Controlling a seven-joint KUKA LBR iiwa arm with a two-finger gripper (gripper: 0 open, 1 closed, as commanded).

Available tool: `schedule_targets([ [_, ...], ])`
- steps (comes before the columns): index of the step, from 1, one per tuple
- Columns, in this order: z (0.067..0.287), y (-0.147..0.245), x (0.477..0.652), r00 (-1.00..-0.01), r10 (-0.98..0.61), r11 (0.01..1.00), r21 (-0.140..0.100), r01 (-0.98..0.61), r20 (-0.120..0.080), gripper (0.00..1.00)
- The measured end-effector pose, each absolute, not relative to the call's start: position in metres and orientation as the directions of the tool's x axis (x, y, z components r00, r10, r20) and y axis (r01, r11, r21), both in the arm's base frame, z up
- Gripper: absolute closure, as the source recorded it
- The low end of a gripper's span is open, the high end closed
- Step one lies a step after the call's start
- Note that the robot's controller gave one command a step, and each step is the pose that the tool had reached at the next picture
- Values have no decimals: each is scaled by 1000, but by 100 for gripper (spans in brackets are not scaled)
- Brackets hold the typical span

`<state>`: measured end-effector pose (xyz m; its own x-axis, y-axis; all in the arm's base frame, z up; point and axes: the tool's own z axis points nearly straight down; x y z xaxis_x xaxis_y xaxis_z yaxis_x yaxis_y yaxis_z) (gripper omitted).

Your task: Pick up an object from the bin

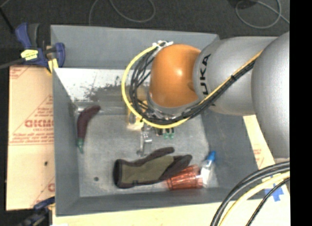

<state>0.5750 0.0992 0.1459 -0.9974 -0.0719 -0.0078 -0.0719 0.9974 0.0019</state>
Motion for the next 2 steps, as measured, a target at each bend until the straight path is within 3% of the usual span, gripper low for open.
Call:
schedule_targets([
  [1, 98, 102, 546, -999, -38, 999, 1, -38, -6, 0],
  [2, 71, 69, 502, -977, -213, 977, 1, -213, -11, 100],
])
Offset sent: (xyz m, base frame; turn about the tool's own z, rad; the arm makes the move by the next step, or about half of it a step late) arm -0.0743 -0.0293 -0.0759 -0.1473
